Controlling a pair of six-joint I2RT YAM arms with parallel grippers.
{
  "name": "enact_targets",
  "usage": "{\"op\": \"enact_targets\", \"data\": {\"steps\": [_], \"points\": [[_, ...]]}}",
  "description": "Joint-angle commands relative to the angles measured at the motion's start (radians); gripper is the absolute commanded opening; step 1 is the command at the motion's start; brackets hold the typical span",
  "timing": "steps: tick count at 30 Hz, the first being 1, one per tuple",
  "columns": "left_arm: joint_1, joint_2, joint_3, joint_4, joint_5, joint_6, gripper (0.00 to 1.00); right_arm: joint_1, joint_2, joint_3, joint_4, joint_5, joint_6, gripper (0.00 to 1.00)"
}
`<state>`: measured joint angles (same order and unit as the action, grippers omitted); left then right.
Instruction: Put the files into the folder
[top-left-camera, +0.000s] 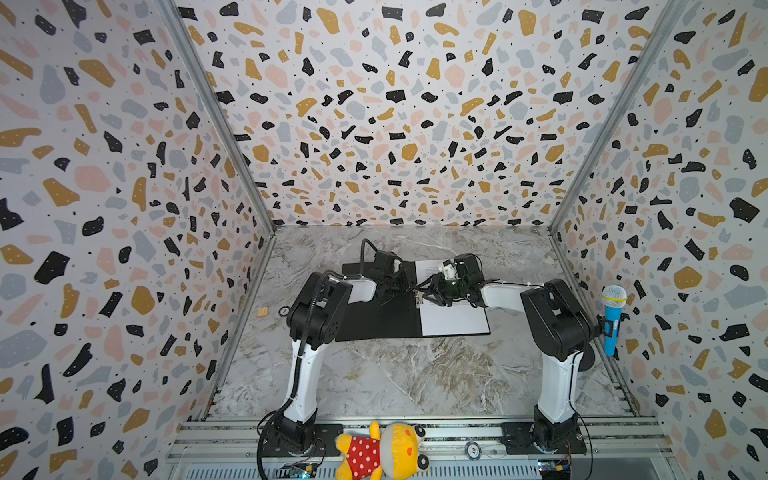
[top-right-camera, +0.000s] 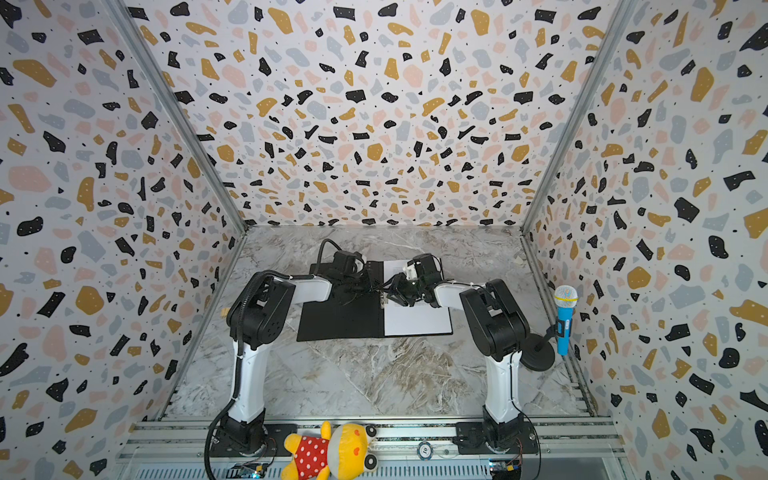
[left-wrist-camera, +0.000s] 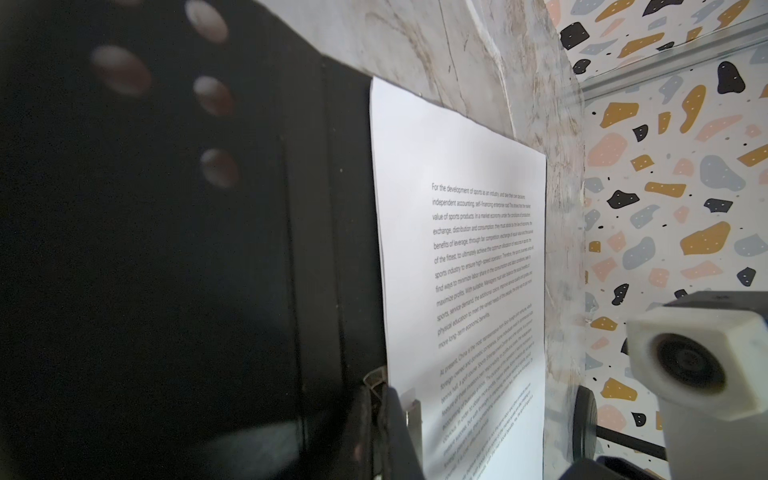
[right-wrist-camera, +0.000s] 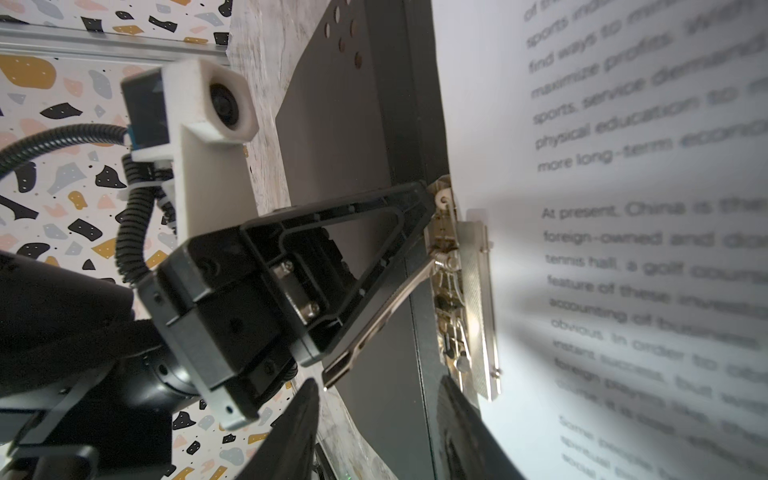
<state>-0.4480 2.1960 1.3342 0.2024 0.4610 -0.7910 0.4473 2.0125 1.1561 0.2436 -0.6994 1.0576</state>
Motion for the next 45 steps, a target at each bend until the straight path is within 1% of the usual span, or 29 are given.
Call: {"op": "enact_targets", "data": {"steps": [1, 19, 33, 37, 45], "points": [[-0.009, 0.035, -0.022, -0.061, -0.029, 0.03, 0.05, 0.01, 0.012, 0.038, 0.028, -0.028, 0.027, 0.47], [-0.008, 0.038, -0.021, -0.07, -0.036, 0.042, 0.04, 0.018, 0.043, 0.063, 0.072, -0.054, 0.077, 0.47], [-0.008, 0.038, -0.028, -0.063, -0.034, 0.044, 0.03, 0.018, 0.043, 0.063, 0.074, -0.055, 0.081, 0.47], [-0.008, 0.039, -0.032, -0.061, -0.033, 0.041, 0.03, 0.019, 0.042, 0.056, 0.072, -0.055, 0.078, 0.46], [-0.006, 0.042, -0.033, -0.057, -0.031, 0.038, 0.03, 0.019, 0.045, 0.054, 0.068, -0.057, 0.075, 0.4]]}}
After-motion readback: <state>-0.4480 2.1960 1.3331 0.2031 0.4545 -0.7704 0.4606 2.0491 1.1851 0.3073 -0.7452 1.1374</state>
